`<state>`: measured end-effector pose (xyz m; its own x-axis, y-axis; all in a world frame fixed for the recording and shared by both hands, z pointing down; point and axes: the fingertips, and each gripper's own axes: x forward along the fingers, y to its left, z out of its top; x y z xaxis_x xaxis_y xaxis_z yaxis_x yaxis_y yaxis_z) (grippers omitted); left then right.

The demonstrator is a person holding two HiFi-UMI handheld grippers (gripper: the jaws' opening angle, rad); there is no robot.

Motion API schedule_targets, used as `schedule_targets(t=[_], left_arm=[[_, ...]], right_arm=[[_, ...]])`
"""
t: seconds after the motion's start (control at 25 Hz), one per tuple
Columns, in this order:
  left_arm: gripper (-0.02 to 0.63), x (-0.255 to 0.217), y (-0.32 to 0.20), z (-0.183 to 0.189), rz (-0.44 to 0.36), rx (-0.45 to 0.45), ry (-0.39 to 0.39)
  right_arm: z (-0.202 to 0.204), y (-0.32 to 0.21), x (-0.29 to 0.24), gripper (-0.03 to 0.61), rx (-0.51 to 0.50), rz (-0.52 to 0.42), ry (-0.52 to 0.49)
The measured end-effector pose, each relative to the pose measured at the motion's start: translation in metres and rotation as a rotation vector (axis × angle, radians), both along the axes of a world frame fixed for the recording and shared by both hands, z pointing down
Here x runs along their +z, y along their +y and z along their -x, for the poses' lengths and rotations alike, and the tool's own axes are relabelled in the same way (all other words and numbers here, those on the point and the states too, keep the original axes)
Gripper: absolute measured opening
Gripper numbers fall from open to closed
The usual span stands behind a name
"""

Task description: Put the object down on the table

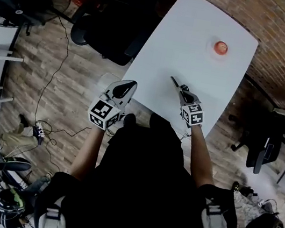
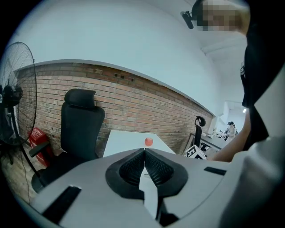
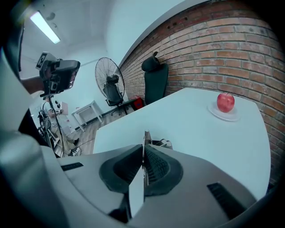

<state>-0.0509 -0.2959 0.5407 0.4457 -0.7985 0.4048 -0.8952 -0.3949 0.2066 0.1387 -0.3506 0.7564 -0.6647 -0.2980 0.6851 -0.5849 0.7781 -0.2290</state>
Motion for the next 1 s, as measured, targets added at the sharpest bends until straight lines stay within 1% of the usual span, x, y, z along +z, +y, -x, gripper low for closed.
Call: schedule_targets(t=[0.48, 0.64, 0.8, 1.0], left_arm=[[0.02, -0.001, -0.004, -0.013, -0.001, -0.044, -0.005], [0.02, -0.003, -0.002, -0.019, -0.009, -0.055, -0.014], [0.02, -0.002, 0.002, -0.02, -0.01, -0.06, -0.024], [0.02, -0.002, 0.004, -0.023, -0.006, -0.091, -0.019]], right_arm=[[-0.005, -0.008, 0.012, 0.009, -0.024, 0.021, -0.004], [-0.009, -0.012, 0.015, 0.02, -0.038, 0.002, 0.003], [-0.012, -0.019, 0.018, 0.034, -0.026, -0.009, 0.019], [-0.018, -0.022, 0.023, 0.054, -0.015, -0.032, 0.049]])
